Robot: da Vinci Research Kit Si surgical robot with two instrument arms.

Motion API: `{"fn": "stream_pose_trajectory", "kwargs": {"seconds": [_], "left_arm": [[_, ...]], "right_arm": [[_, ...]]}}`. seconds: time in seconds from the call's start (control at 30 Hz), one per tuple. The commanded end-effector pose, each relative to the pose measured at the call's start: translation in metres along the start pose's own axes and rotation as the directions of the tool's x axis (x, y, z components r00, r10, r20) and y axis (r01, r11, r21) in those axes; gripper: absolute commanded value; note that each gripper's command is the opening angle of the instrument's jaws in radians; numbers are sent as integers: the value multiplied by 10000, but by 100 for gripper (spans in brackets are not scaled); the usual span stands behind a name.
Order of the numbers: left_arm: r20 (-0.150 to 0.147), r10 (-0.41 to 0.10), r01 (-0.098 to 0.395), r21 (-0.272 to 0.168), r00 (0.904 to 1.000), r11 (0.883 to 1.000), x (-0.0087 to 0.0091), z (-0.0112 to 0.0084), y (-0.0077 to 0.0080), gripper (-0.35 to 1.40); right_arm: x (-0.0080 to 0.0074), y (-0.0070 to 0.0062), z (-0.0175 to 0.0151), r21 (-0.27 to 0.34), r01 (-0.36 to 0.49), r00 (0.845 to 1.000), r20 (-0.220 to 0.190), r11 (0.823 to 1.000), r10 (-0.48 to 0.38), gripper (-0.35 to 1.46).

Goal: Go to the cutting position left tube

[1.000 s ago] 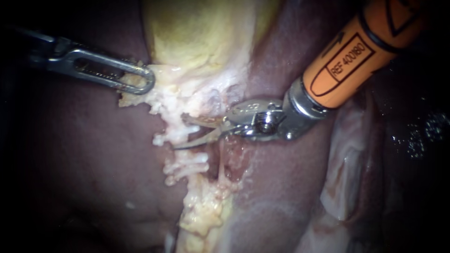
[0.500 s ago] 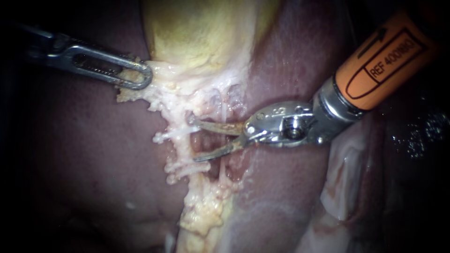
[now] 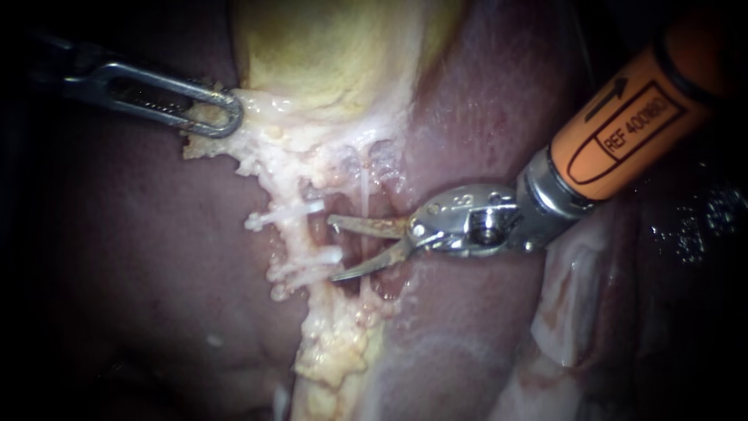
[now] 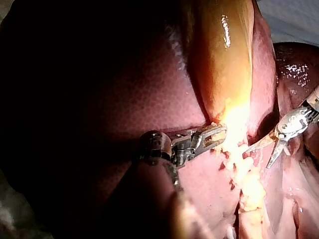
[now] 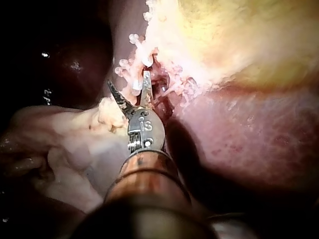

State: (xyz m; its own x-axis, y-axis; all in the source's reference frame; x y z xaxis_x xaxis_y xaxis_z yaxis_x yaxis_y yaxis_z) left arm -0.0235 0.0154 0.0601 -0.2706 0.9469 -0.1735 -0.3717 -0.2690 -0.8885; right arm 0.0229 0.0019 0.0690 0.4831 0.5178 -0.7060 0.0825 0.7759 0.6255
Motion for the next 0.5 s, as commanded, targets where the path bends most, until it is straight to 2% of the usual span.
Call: {"fn": "stream_pose_trajectory", "kwargs": {"seconds": [0.03,0.2,0.37,0.5], "left_arm": [[-2,2,-2,11,10000,10000,0,0,0,-35],[-3,1,-1,12,10000,10000,0,0,1,-35],[-4,3,-3,14,10000,10000,0,0,1,-35],[-5,3,-3,16,10000,10000,-1,0,1,-35]], "right_arm": [[-1,1,4,44,35,10000,13,10000,-35,143],[-4,10,23,422,227,9997,-125,9989,-222,143],[-4,14,36,786,434,9988,-244,9960,-416,141],[-4,17,41,820,498,9985,-262,9954,-478,141]]}}
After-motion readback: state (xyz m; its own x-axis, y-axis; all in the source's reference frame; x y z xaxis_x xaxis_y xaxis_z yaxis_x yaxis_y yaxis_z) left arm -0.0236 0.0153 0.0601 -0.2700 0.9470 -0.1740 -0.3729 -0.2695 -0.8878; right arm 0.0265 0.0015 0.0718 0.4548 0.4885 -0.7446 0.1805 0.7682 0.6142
